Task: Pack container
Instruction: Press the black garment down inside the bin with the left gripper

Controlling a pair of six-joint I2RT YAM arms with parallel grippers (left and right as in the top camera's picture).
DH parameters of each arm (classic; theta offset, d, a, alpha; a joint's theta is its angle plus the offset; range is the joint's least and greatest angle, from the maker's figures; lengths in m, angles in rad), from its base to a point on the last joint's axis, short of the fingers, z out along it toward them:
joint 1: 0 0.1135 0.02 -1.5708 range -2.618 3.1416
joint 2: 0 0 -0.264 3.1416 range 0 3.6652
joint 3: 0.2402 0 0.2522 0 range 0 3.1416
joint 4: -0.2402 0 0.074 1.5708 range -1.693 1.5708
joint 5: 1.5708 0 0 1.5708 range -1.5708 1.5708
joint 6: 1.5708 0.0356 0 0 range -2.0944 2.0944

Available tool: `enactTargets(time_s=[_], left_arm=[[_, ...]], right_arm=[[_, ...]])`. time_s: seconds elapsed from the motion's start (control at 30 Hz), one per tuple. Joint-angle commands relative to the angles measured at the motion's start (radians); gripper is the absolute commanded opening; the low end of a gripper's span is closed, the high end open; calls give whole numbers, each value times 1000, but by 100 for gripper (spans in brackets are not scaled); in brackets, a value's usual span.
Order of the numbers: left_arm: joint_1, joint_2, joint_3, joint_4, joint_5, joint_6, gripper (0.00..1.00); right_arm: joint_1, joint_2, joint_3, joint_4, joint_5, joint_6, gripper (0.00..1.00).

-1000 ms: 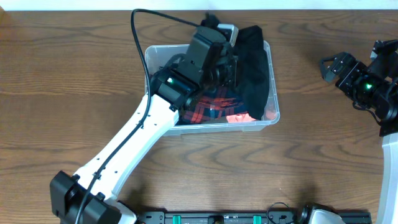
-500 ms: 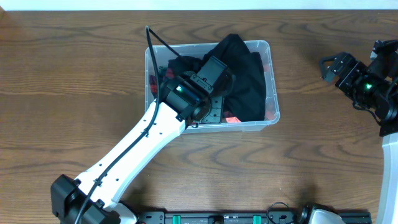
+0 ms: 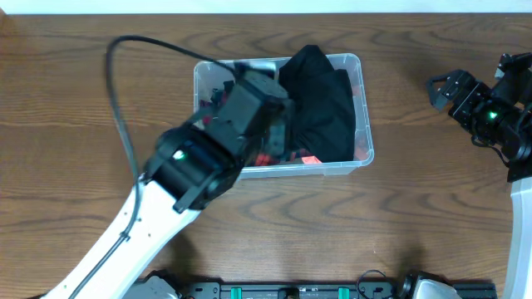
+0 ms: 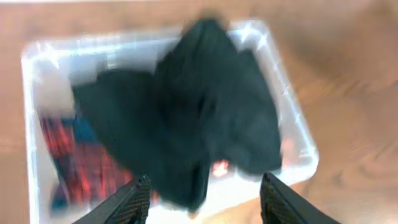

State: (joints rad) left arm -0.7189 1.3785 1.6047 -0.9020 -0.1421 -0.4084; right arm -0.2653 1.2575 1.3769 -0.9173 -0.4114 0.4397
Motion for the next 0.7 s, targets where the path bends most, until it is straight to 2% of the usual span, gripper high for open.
enactTargets(time_s=[0.0,0.03,0.17,0.43,0.57,0.67], left_arm=[[18,67,3,75,-64,198,53],[29,132,3,97,-57,242,52],[48,301,3,45,-50,240,44],[100,626,-24,-66,-53,104,40],[105,729,-37,-86,-53,92,39],[105,717,-27,-116,-54,93,39]], right_arm=[[-6,4,-1,0,-4,1,99],[-6,4,-1,0,-4,1,99],[-6,4,-1,0,-4,1,99],[-6,4,-1,0,-4,1,99],[-6,4,-1,0,-4,1,99],[-6,4,-1,0,-4,1,99]])
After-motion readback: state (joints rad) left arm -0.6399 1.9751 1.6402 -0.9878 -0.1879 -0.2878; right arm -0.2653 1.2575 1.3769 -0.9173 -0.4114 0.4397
